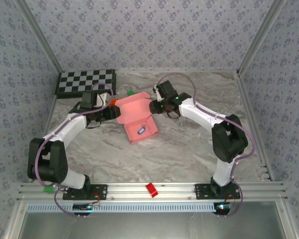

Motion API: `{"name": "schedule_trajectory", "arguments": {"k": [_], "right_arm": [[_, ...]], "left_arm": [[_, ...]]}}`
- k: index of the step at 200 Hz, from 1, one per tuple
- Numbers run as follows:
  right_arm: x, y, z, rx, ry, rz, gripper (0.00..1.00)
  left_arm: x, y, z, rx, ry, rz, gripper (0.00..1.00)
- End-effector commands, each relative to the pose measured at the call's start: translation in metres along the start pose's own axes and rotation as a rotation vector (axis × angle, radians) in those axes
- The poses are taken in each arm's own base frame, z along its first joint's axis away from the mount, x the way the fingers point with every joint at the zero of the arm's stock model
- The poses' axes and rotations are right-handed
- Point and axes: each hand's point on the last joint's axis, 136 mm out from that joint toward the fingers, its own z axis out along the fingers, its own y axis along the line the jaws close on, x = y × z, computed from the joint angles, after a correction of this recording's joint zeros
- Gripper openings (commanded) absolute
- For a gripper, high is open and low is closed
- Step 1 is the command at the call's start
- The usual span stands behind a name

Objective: Fold the paper box

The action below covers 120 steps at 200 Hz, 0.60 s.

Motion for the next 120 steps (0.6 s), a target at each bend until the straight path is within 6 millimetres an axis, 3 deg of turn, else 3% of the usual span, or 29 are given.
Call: {"name": "schedule_trajectory", "arguments": {"k": [1, 59, 79, 120], "right_arm": [[-0.009, -0.001, -0.005, -0.032, -0.01, -0.016, 0.44], [-0.002, -0.017, -0.007, -0.044, -0.005, 0.035, 0.45], [0.001, -0.025, -0.011, -0.034, -0.004, 0.05, 0.45], [0.011, -0.037, -0.018, -0.041, -0.005, 0.078, 0.45]], "left_arm": [[-0.019, -0.008, 0.002, 0.037, -0.029, 0.006, 0.54], [-0.026, -0.02, 0.017, 0.094, 0.006, 0.025, 0.41], [-0.026, -0.026, 0.023, 0.114, 0.029, 0.04, 0.32], [-0.027, -0.039, 0.037, 0.133, 0.06, 0.084, 0.29]]}}
